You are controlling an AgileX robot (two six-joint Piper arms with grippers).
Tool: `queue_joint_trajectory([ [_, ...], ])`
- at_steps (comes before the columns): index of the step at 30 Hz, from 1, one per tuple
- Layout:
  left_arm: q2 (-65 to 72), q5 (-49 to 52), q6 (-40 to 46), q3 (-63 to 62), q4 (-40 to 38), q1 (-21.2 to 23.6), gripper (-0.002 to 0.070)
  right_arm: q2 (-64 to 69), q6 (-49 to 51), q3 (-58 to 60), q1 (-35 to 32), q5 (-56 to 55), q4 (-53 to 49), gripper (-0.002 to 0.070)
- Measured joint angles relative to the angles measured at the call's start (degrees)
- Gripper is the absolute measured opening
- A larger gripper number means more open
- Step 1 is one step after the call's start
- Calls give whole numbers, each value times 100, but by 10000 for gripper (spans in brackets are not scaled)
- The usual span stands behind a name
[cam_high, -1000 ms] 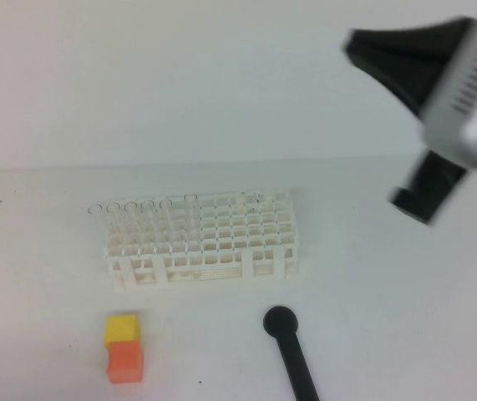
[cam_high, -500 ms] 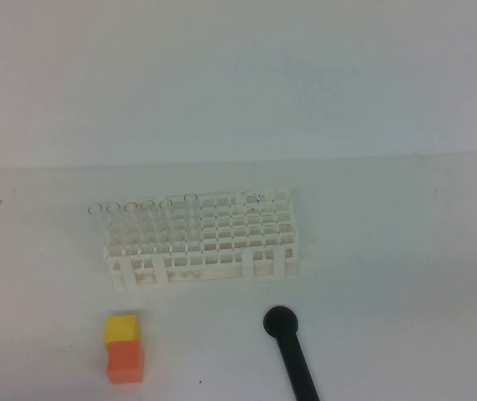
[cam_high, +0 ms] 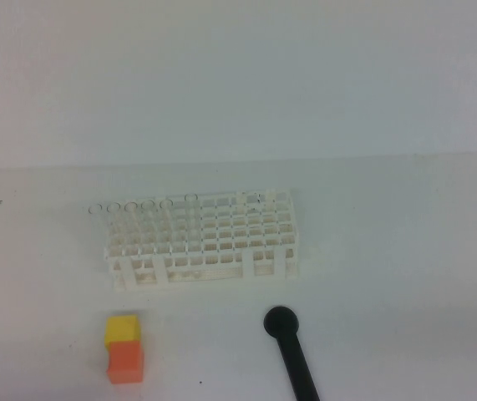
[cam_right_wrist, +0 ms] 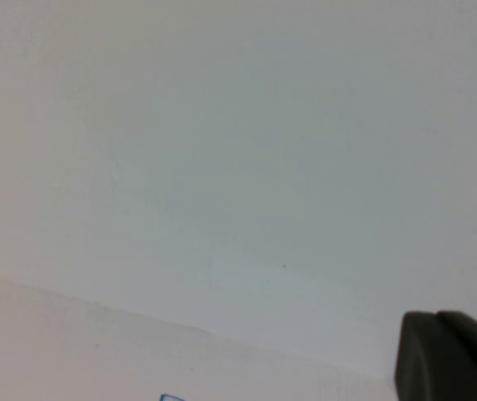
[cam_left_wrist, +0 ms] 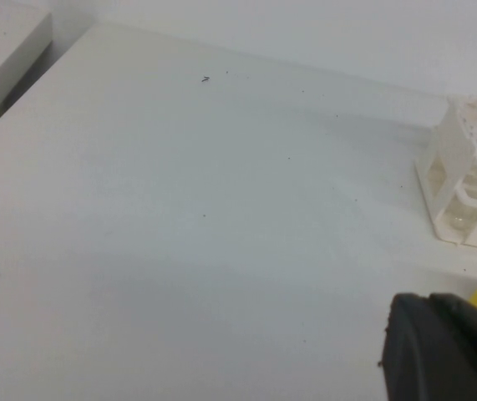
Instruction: Place the test tubes
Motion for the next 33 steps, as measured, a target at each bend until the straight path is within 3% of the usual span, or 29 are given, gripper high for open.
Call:
queue_joint_trajectory([
  [8, 0, 0, 0, 0, 0, 0, -1, -260, 226, 373, -7, -80, -341, -1],
  [14, 0, 0, 0, 0, 0, 0, -1, -280, 2522, 373, -7, 401, -1111, -1],
  [17, 0, 0, 0, 0, 0, 0, -1, -280, 2967, 381, -7, 807, -1212, -1],
  [33, 0, 0, 0, 0, 0, 0, -1, -280, 3086, 370, 345, 2391, -1267, -1],
])
